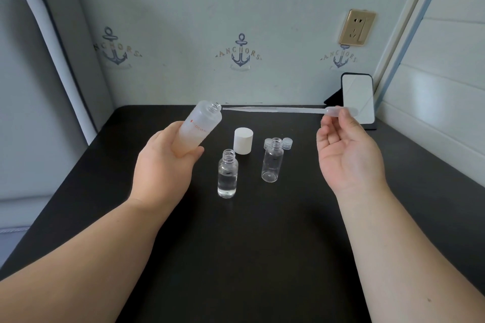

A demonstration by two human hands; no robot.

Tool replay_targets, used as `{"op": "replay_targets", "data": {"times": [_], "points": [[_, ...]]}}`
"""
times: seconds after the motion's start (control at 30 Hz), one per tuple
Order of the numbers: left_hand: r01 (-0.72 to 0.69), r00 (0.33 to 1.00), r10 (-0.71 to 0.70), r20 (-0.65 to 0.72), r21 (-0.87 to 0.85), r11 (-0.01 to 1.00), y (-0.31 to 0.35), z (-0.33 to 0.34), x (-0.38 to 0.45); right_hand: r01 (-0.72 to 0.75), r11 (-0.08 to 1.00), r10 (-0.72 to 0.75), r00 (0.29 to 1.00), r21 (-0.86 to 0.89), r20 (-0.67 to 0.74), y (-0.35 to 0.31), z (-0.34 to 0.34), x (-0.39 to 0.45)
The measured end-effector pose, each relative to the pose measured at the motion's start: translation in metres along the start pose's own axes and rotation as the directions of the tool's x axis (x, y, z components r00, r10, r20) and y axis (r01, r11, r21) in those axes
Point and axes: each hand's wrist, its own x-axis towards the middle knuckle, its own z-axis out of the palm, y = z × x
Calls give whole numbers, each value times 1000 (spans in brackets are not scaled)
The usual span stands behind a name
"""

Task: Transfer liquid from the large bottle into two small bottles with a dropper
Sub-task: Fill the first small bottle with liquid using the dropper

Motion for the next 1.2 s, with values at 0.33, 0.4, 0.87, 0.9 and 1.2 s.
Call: {"op": "replay_targets", "data": {"times": [0.33, 0.4, 0.87, 0.9, 1.2], "points": [[101, 994, -98, 39, -64, 993, -2, 5, 1, -39, 999, 39, 999, -23, -10, 0, -2, 3], [113, 993, -111, 37, -61, 992, -2, 6, 3, -33, 998, 33, 999, -51, -4, 1, -2, 4], [159, 987, -157, 48, -54, 986, -9, 7, 6, -34, 996, 32, 999, -80, -31, 1, -5, 6], [162, 986, -159, 50, -68, 984, -8, 7, 5, -34, 996, 32, 999, -84, -30, 1, -5, 6], [-33, 971, -25, -239, -237, 971, 9, -11, -7, -32, 995, 28, 999, -94, -35, 0, -6, 6]]}}
